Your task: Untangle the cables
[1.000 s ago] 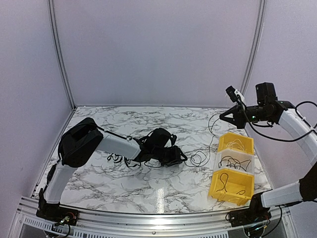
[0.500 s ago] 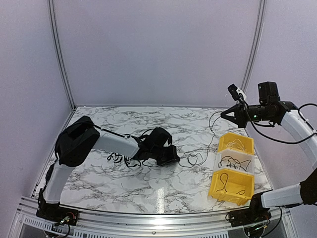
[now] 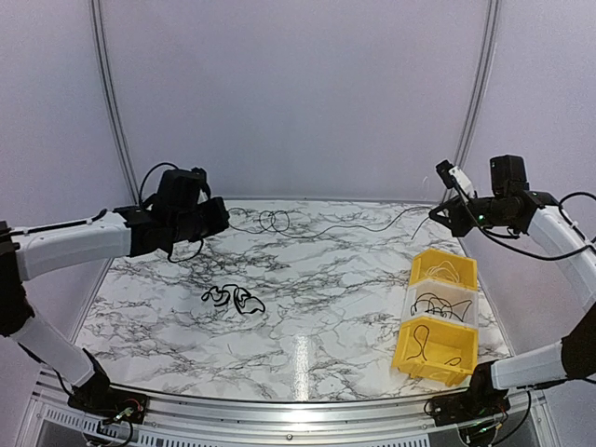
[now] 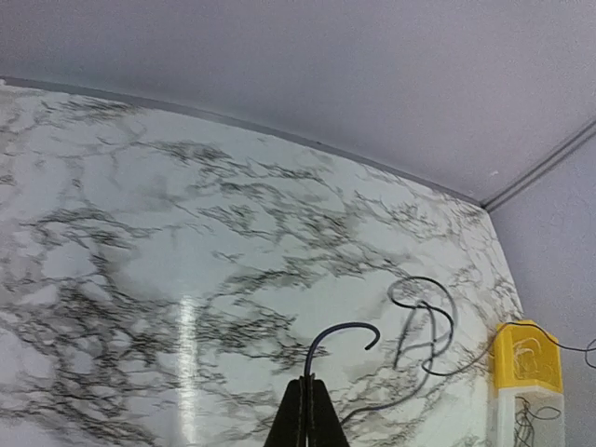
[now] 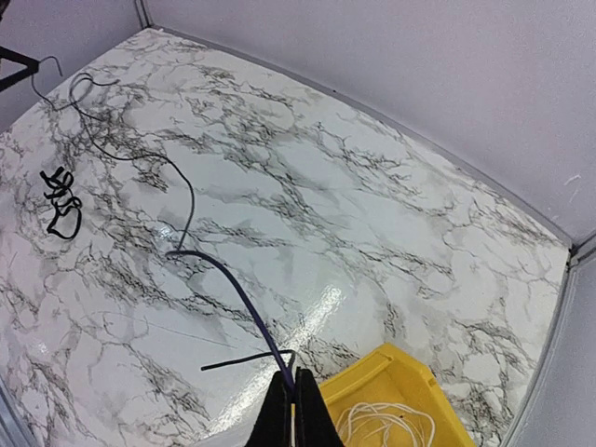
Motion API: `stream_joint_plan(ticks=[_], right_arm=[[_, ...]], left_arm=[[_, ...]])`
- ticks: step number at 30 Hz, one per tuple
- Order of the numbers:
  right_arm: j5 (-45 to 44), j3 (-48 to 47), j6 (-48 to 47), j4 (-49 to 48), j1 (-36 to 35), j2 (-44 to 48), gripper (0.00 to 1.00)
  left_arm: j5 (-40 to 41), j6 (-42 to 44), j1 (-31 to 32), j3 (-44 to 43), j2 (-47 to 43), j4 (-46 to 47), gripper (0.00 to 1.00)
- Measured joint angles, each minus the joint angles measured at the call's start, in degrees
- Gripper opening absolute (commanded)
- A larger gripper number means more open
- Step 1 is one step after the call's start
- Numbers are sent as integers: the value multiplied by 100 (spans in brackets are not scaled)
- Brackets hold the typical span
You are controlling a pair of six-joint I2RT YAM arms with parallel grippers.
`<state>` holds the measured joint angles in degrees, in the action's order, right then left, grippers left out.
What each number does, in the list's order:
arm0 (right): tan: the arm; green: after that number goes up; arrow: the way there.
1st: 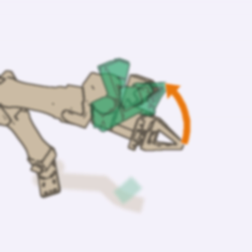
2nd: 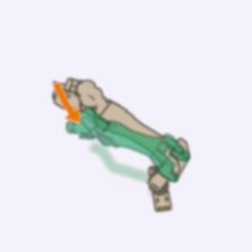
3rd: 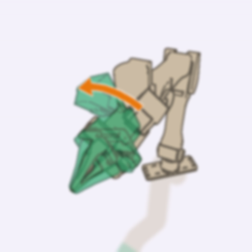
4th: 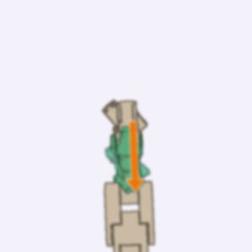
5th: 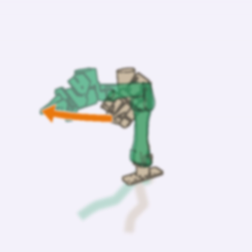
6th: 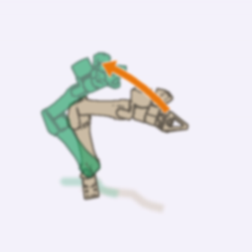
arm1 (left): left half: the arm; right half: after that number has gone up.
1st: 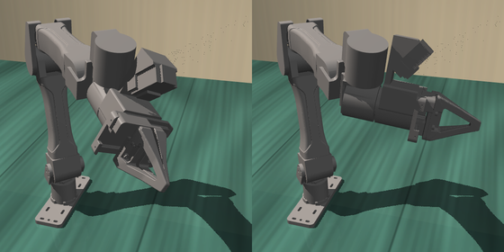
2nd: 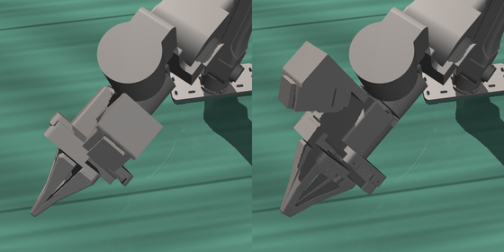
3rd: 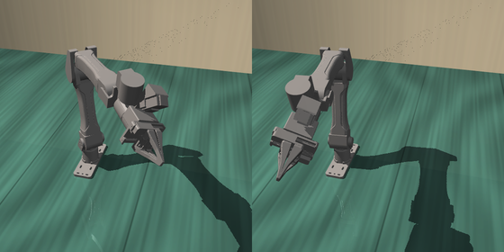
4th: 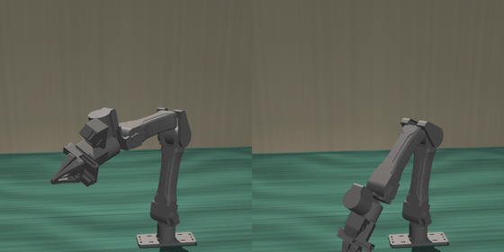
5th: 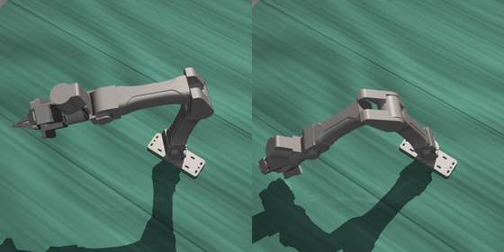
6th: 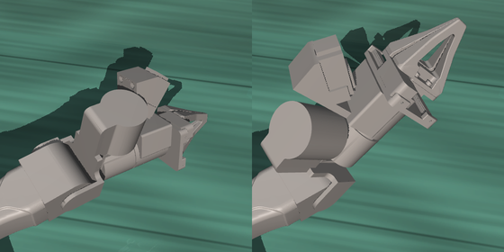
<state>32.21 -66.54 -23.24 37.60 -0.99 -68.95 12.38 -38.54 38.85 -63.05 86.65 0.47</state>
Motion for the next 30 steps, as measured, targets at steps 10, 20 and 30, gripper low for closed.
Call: stream_joint_plan(ticks=[10,20,30], right_arm=[[-708,85,76,-120,350,-310,0],[-1305,116,120,-221,468,-446,0],[-1727,116,111,-289,1084,-557,0]], left_arm=[[1362,946,-1001,595,-2052,-1193,0],[1899,1469,-1620,730,-2721,-1843,0],[2511,2131,-2264,566,-3425,-2269,0]])
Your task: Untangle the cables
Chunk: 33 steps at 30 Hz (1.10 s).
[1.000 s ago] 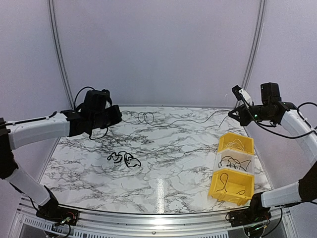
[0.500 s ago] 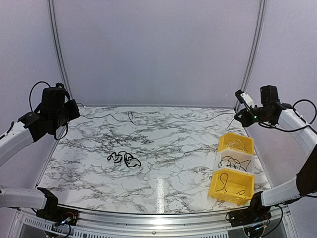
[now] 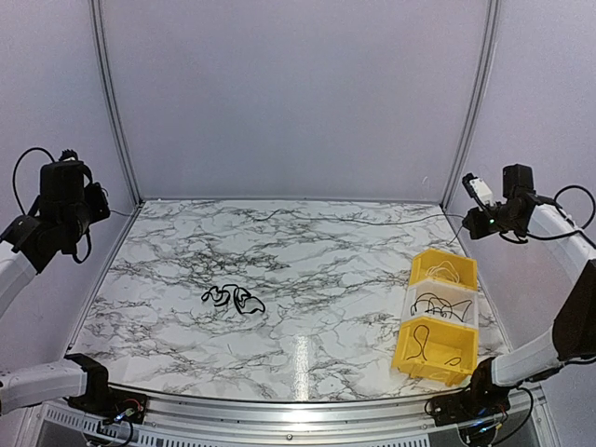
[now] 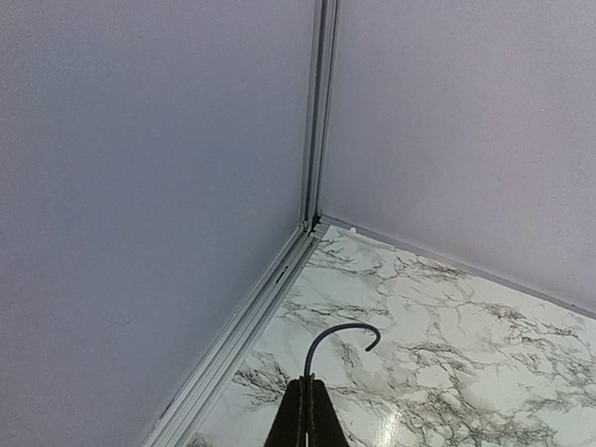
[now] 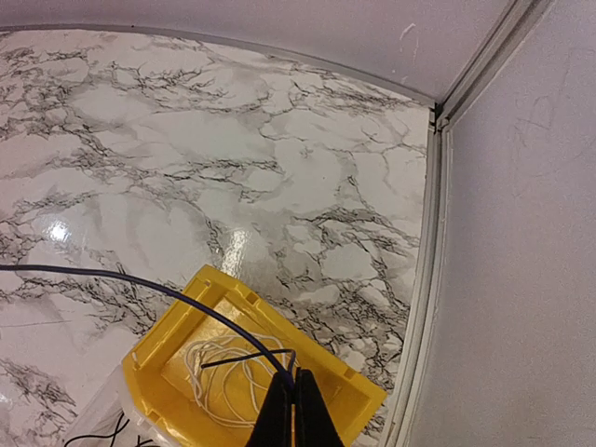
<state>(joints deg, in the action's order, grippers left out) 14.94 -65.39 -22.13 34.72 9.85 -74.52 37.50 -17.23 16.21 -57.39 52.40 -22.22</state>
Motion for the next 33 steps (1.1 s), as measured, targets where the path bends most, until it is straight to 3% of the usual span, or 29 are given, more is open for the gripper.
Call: stream_joint_plan(ticks=[12,20,26,33], right_arm=[[0,0,-107,11,175,-76,0],[933,0,-1261,717,195,1228,0],[1161,328,-2208,1384,195,2186,0],[1287,944,-2942,2256,195,2533,0]], left_arm=[[-223,186,-129,-17,-186,-210,0],[-2844,-68,4,-455,105,90,0],[-3858,-275,957,-1049,647,470,0],[-4155,-289,2382,-1939,1659,881,0]])
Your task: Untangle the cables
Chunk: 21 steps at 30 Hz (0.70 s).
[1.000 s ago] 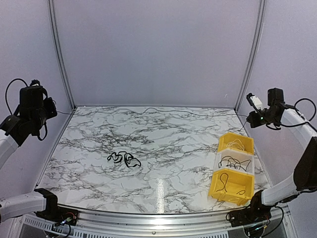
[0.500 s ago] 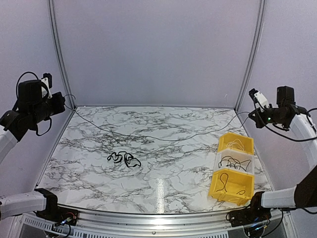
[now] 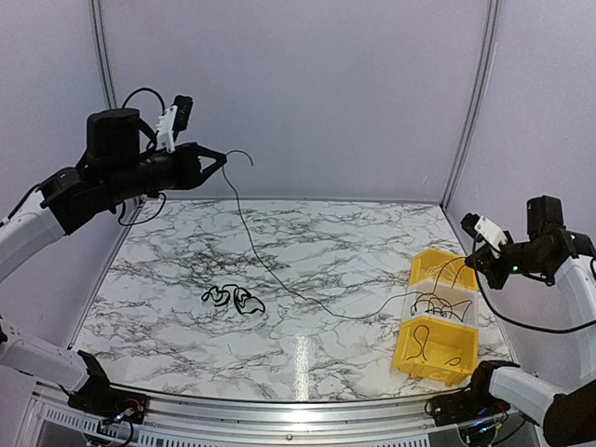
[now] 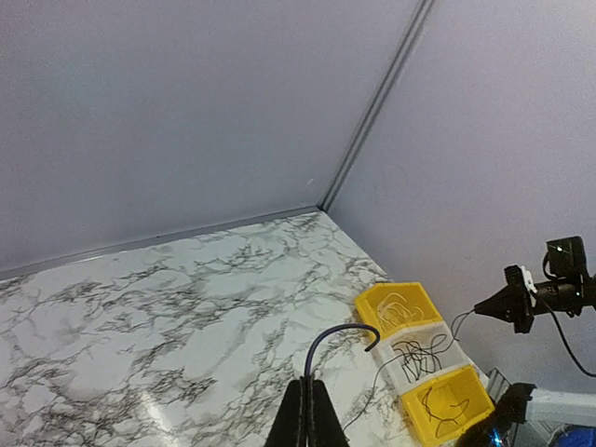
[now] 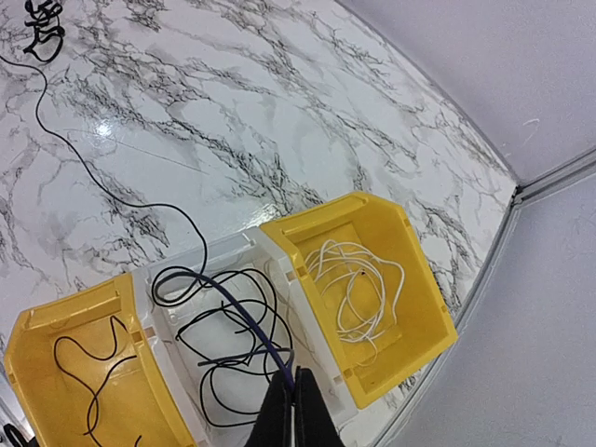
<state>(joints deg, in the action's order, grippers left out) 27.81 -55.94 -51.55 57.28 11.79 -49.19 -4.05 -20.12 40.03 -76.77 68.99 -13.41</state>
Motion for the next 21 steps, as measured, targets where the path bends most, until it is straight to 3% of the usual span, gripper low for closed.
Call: stream_joint_plan(ticks=[9,16,21], right_arm=[[-343,597,-105,-50,2,131,0],[-575,859,-68,-240,2,-310,0],[-111,457,-249,208,2,-181,0]], left_arm=[[22,114,1200,-1252,1561,352,0],[160,107,1547,-2131,2367,852,0],[157,114,1641,-2616,2494,1259,0]])
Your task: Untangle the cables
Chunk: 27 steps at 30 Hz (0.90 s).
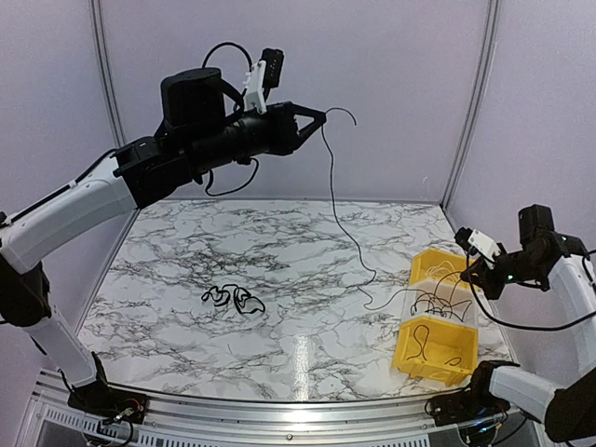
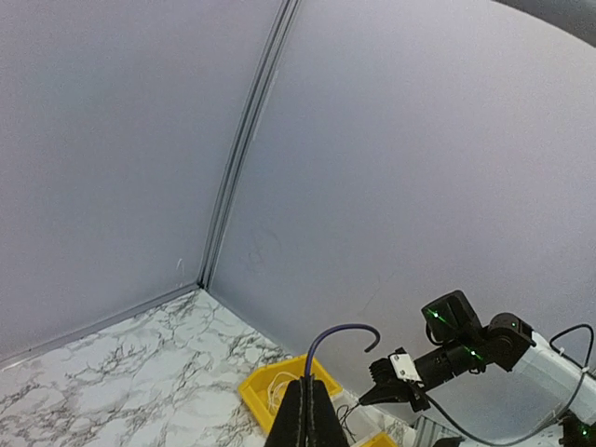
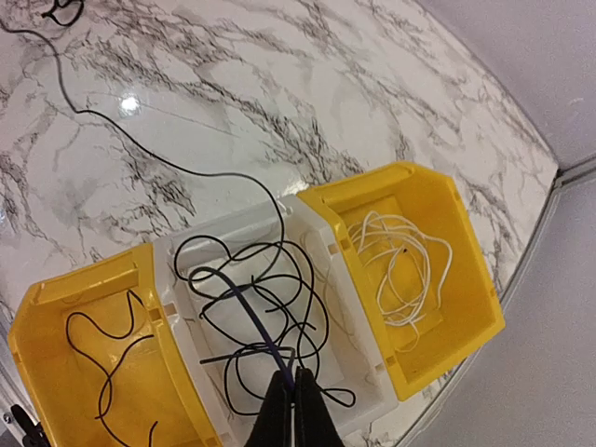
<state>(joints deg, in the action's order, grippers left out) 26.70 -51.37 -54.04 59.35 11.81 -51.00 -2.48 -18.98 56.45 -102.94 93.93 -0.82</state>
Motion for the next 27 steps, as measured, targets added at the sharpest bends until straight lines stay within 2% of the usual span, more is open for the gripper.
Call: stream_joint_plan(ticks=[4,9,16,20,23,27], right_arm=[[415,-365,-284,348,0,584,0],[538,-365,-800,870,0,1401,0],[282,352,-1637,1558,0,1912,0],[76,664,-1930,1746,0,1912,12],[39,723,-2094,1779,0,1893,37],[-24,741,-2225,1786,4,1779,52]], left_arm=[[-61,0,87,-236,-11,323,0],[-293,-7,291,-345,-98,492,0],[-551,-118,595,-490,-175,575,0],[-599,-162,680,-492,-162,579,0],[-605,-212,702,-498,-92,619,0],[-605,-319,704,-664,236,719,0]])
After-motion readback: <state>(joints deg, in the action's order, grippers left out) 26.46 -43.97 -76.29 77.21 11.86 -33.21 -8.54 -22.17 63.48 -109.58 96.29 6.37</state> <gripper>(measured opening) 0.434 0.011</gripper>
